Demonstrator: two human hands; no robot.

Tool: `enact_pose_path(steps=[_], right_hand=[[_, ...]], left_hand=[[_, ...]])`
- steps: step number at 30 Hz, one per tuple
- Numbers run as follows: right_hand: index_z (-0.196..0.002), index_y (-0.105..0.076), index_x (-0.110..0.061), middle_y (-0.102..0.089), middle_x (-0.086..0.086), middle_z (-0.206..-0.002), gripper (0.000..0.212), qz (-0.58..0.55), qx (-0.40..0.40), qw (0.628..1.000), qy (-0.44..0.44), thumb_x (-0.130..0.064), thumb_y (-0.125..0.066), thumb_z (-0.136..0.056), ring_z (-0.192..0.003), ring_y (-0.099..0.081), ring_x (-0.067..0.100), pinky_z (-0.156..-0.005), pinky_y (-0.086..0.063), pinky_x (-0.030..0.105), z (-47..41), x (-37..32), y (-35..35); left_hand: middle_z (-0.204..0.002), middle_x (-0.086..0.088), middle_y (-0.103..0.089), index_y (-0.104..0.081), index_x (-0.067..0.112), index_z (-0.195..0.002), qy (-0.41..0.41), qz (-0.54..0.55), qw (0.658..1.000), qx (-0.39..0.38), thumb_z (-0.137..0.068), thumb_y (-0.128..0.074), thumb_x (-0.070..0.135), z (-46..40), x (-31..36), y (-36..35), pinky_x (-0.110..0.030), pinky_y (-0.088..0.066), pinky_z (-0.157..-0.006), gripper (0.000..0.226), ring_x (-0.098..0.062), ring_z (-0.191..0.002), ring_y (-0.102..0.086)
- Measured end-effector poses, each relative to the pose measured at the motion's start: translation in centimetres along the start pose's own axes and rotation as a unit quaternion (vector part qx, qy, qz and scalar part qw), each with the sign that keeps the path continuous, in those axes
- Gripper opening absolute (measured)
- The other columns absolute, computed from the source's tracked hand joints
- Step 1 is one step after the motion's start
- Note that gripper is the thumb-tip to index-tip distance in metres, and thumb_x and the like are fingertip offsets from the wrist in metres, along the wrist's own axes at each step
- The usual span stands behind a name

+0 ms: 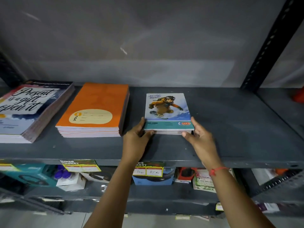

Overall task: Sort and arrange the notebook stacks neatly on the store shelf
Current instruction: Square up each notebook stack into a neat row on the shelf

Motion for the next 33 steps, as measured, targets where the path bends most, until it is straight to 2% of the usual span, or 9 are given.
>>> enact_pose_path(steps=[3,6,8,11,14,20,26,30,33], right_hand=[[-0.143,-0.034,-0.027,-0.060,-0.017,-0.118,0.066,0.017,-0.001,1.000,0.008,-0.020,-0.064,-0.084,-0.101,-0.059,-0.002,-0.080,-0.043,0.007,0.1,0.0,0.0],[-0.144,-0.033,-0.028,-0.060,-0.019,-0.110,0.062,0.035,0.001,0.999,0.018,-0.023,-0.059,-0.088,-0.096,-0.063,0.005,-0.071,-0.051,0.009,0.2,-0.2,0.1],[-0.144,-0.032,-0.029,-0.061,-0.019,-0.107,0.059,0.045,0.006,0.999,0.021,-0.025,-0.056,-0.090,-0.097,-0.066,0.013,-0.071,-0.055,0.020,0.3,-0.3,0.2],[-0.144,-0.033,-0.027,-0.060,-0.015,-0.112,0.057,0.036,0.000,0.999,0.023,-0.022,-0.054,-0.091,-0.085,-0.062,-0.004,-0.059,-0.049,0.002,0.1,-0.2,0.4],[-0.143,-0.036,-0.024,-0.059,-0.014,-0.116,0.056,0.003,-0.015,1.000,0.006,-0.017,-0.056,-0.091,-0.092,-0.057,-0.009,-0.062,-0.042,-0.005,-0.4,0.0,0.6],[-0.139,-0.042,-0.022,-0.062,-0.016,-0.113,0.054,-0.029,-0.010,1.000,-0.006,-0.011,-0.058,-0.089,-0.083,-0.060,-0.022,-0.069,-0.044,-0.003,-0.9,0.2,0.6],[-0.138,-0.044,-0.019,-0.061,-0.016,-0.113,0.052,-0.020,-0.001,1.000,0.001,-0.011,-0.058,-0.088,-0.093,-0.058,-0.010,-0.078,-0.047,0.001,-1.1,-0.1,0.5],[-0.136,-0.047,-0.020,-0.062,-0.010,-0.115,0.050,0.005,0.015,1.000,0.008,-0.014,-0.059,-0.088,-0.096,-0.061,0.001,-0.090,-0.049,0.016,-1.0,-0.3,0.4],[-0.134,-0.049,-0.022,-0.062,-0.012,-0.113,0.047,0.009,0.019,1.000,0.000,-0.016,-0.059,-0.088,-0.091,-0.060,-0.005,-0.086,-0.047,0.009,-0.9,-0.4,0.4]], left_hand=[[-0.109,0.013,-0.056,-0.045,0.020,-0.134,0.001,0.010,1.000,0.019,-0.081,-0.066,0.016,0.4,0.2,-0.3,-0.025,-0.049,-0.092,0.057,-0.001,-0.092,-0.057],[-0.108,0.007,-0.059,-0.045,0.020,-0.134,0.010,0.016,1.000,0.023,-0.082,-0.065,0.016,0.1,0.1,-0.2,-0.028,-0.051,-0.091,0.056,-0.006,-0.092,-0.059],[-0.107,0.007,-0.060,-0.046,0.020,-0.133,0.015,0.022,0.999,0.022,-0.082,-0.065,0.016,0.0,0.0,-0.1,-0.025,-0.052,-0.089,0.055,-0.003,-0.089,-0.059],[-0.102,0.013,-0.061,-0.046,0.019,-0.133,0.020,0.037,0.999,0.006,-0.081,-0.066,0.015,-0.5,-0.4,0.2,-0.007,-0.051,-0.076,0.056,0.006,-0.086,-0.057],[-0.095,0.020,-0.061,-0.049,0.019,-0.131,0.021,0.039,0.999,-0.007,-0.080,-0.067,0.015,-0.9,-0.6,0.5,-0.001,-0.049,-0.070,0.054,0.008,-0.086,-0.057],[-0.106,0.010,-0.062,-0.055,0.013,-0.125,0.016,0.064,0.998,0.021,-0.079,-0.067,0.010,-1.5,-0.9,0.2,0.000,-0.048,-0.074,0.048,0.007,-0.084,-0.057],[-0.096,0.012,-0.063,-0.058,0.014,-0.122,0.015,0.062,0.997,0.049,-0.080,-0.067,0.011,-1.6,-1.0,-0.1,0.000,-0.049,-0.069,0.043,0.005,-0.083,-0.057],[-0.103,0.008,-0.062,-0.060,0.011,-0.119,0.007,0.049,0.995,0.081,-0.081,-0.066,0.010,-1.5,-1.0,-0.4,0.002,-0.048,-0.067,0.039,0.004,-0.083,-0.057],[-0.105,0.004,-0.064,-0.062,0.009,-0.117,0.007,0.052,0.994,0.094,-0.081,-0.065,0.009,-1.5,-1.0,-0.5,0.003,-0.047,-0.061,0.036,0.005,-0.081,-0.057]])
Point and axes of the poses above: each hand's wrist, its own z-axis away from the middle knuckle, its own y-axis out of the back of the hand, x = y × z, the point moved 2 cm from there along -z, towards the middle knuckle
